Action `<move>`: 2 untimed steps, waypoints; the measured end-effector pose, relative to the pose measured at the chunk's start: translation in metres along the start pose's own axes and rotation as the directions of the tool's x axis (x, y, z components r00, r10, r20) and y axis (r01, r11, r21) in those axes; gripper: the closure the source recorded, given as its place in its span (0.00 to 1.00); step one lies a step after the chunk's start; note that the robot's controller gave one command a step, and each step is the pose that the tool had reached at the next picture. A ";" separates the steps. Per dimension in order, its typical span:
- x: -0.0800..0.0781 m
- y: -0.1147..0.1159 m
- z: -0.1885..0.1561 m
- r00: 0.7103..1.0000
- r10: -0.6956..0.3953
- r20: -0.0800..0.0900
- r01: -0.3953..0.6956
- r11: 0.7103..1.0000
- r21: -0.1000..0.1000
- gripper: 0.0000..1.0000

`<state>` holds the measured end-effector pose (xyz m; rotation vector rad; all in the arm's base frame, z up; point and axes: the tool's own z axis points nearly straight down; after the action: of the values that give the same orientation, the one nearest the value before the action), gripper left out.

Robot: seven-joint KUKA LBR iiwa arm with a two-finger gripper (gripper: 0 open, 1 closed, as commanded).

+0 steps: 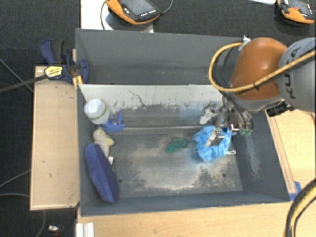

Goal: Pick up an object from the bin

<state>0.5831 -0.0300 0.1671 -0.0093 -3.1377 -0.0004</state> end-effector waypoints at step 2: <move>0.025 -0.010 0.037 0.994 0.108 0.016 -0.108 0.994 -0.002 0.00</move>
Offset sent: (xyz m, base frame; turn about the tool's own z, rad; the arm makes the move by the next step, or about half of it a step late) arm -0.0523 -0.0185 -0.0770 0.2048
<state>0.5576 -0.0394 0.1305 -0.1795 -3.1483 -0.0012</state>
